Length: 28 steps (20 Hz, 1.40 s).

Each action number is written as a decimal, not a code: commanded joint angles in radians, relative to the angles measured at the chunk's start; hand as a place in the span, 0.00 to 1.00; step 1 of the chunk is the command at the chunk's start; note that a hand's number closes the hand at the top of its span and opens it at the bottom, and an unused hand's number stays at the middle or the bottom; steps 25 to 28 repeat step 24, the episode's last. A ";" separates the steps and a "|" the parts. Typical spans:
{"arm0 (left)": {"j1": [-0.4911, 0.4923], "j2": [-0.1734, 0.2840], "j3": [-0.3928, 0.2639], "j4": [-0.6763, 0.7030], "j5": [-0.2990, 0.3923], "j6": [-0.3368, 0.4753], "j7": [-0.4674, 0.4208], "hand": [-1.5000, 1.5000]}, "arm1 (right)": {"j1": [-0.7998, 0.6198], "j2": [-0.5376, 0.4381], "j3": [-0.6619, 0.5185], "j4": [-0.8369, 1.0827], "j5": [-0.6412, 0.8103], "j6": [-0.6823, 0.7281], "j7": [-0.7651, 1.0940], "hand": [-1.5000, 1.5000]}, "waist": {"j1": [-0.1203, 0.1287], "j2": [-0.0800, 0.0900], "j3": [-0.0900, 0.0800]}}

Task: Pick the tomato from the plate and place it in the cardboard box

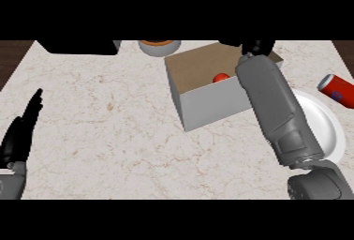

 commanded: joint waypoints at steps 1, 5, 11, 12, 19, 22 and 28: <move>0.023 0.012 0.025 0.008 0.012 -0.021 -0.026 0.50 | 0.023 0.021 -0.030 -0.065 -0.072 -0.062 -0.058 0.00 | -0.015 -0.006 0.000; 0.032 -0.002 0.030 -0.015 -0.004 0.001 0.006 0.50 | 0.133 -0.004 -0.014 -0.262 -0.154 0.063 -0.090 0.00 | -0.042 -0.018 0.000; 0.049 -0.027 0.033 0.005 -0.021 0.024 -0.001 0.50 | 0.377 -0.035 0.043 -0.590 -0.141 0.177 0.046 0.00 | -0.079 -0.027 -0.002; 0.098 0.008 0.061 -0.024 0.006 -0.008 -0.015 0.50 | 0.465 -0.012 0.052 -0.675 -0.167 0.186 0.005 0.00 | -0.075 -0.030 -0.001; 0.115 0.010 0.070 -0.045 0.004 -0.018 -0.023 0.50 | 0.810 -0.094 0.051 -1.125 -0.251 0.407 0.109 0.00 | -0.068 -0.025 -0.001; 0.073 -0.004 0.063 -0.026 -0.018 0.001 0.004 0.50 | 0.898 -0.149 0.061 -1.315 -0.290 0.554 0.214 0.00 | -0.067 -0.020 -0.002; 0.022 -0.014 0.058 -0.001 -0.021 0.001 0.025 0.50 | 1.010 -0.166 0.030 -1.384 -0.367 0.619 0.188 0.00 | -0.067 -0.017 -0.001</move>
